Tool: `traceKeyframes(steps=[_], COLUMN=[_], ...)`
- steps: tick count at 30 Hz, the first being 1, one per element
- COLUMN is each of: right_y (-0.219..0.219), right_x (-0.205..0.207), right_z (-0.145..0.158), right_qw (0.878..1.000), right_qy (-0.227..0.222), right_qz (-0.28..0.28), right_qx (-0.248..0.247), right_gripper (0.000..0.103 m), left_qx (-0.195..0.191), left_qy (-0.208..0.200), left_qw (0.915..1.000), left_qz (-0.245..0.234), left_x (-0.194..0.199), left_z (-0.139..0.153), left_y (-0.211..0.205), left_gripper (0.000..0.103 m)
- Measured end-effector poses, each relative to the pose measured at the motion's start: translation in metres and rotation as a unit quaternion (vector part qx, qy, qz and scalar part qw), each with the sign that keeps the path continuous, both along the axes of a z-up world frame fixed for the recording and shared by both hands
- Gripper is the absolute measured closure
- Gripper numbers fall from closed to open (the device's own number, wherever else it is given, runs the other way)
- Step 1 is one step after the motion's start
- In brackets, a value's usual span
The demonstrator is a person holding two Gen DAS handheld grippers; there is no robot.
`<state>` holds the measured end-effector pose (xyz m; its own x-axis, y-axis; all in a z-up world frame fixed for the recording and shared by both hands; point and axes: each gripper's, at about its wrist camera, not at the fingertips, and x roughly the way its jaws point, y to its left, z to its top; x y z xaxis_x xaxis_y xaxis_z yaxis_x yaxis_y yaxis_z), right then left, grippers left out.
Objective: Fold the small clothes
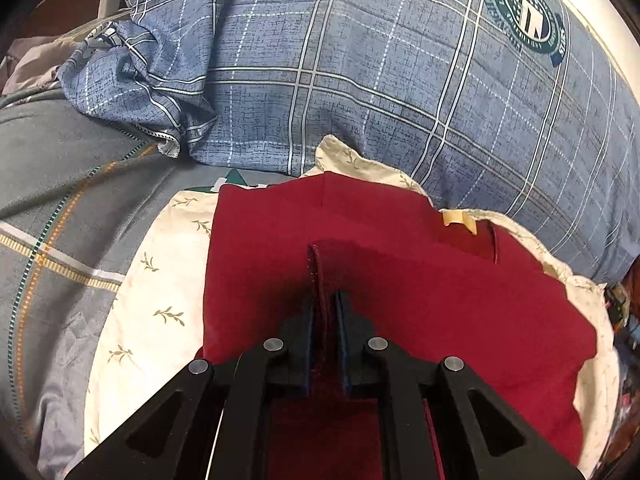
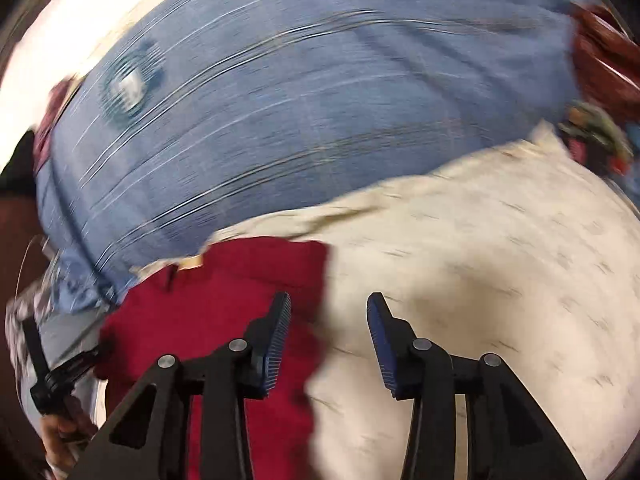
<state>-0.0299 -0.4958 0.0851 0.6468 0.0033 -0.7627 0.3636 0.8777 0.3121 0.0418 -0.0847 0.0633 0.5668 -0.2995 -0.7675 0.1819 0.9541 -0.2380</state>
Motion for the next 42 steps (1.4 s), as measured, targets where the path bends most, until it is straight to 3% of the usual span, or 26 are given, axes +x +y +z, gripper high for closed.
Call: traceKeyframes(steps=[4, 7, 9, 12, 14, 16, 18, 20, 21, 22, 25, 28, 33, 34, 38, 40, 42], right_y=[0.032, 0.048, 0.052, 0.028, 0.009, -0.006, -0.018, -0.022, -0.020, -0.015, 0.000, 0.004, 0.002, 0.000, 0.002, 0.016, 0.036], right_x=[0.048, 0.045, 0.033, 0.035, 0.043, 0.062, 0.088, 0.106, 0.109, 0.110, 0.113, 0.117, 0.136, 0.130, 0.098, 0.080, 0.068], right_z=[-0.027, -0.060, -0.059, -0.040, -0.030, -0.033, -0.056, -0.081, -0.086, -0.082, -0.056, -0.035, -0.080, -0.077, -0.042, -0.024, -0.022], right_qw=[0.997, 0.987, 0.986, 0.995, 0.998, 0.998, 0.995, 0.989, 0.990, 0.992, 0.994, 0.991, 0.984, 0.987, 0.990, 0.992, 0.987], right_qy=[0.047, 0.111, 0.097, 0.072, 0.055, 0.051, 0.084, 0.112, 0.107, 0.095, 0.067, 0.043, 0.120, 0.114, 0.092, 0.064, 0.066], right_qz=[0.061, 0.087, 0.097, 0.074, 0.036, 0.022, 0.034, 0.040, 0.043, 0.051, 0.084, 0.069, 0.073, 0.063, 0.044, 0.070, 0.114], right_qx=[-0.028, -0.075, -0.100, -0.004, 0.008, 0.003, 0.046, 0.088, 0.084, 0.057, -0.018, -0.107, -0.105, -0.095, -0.093, -0.087, -0.093], right_gripper=[0.081, 0.081, 0.079, 0.068, 0.038, 0.036, 0.036, 0.042, 0.054, 0.094, 0.095, 0.095, 0.092, 0.085, 0.077, 0.077, 0.078], left_qx=[0.003, 0.008, 0.003, 0.000, 0.000, 0.002, 0.005, 0.009, 0.012, 0.012, 0.004, 0.008, 0.047, 0.046, 0.027, 0.027, 0.035], left_qy=[-0.002, -0.002, 0.001, 0.003, 0.003, 0.003, 0.003, 0.003, 0.000, -0.002, -0.008, -0.007, 0.004, 0.004, 0.004, 0.003, 0.002], left_qw=[1.0000, 1.0000, 1.0000, 1.0000, 1.0000, 1.0000, 1.0000, 0.9999, 0.9999, 0.9999, 1.0000, 0.9998, 0.9985, 0.9986, 0.9994, 0.9994, 0.9991], left_qz=[0.000, 0.004, 0.006, 0.008, 0.008, 0.007, 0.008, 0.006, 0.004, 0.003, -0.004, -0.017, -0.027, -0.027, -0.022, -0.020, -0.022], left_x=[0.001, 0.002, 0.004, 0.003, 0.002, 0.003, 0.004, 0.004, 0.004, 0.003, 0.001, -0.001, 0.001, 0.001, 0.001, 0.000, -0.001], left_z=[0.000, 0.000, 0.000, -0.001, 0.000, -0.001, -0.002, -0.003, -0.003, -0.002, 0.000, -0.003, -0.016, -0.015, -0.010, -0.010, -0.012], left_y=[0.001, 0.004, 0.006, 0.006, 0.006, 0.005, 0.004, 0.001, 0.000, -0.001, -0.001, -0.007, -0.019, -0.020, -0.015, -0.016, -0.018], left_gripper=[0.094, 0.094, 0.094, 0.094, 0.094, 0.094, 0.094, 0.094, 0.094, 0.094, 0.093, 0.079, 0.073, 0.072, 0.059, 0.057, 0.055])
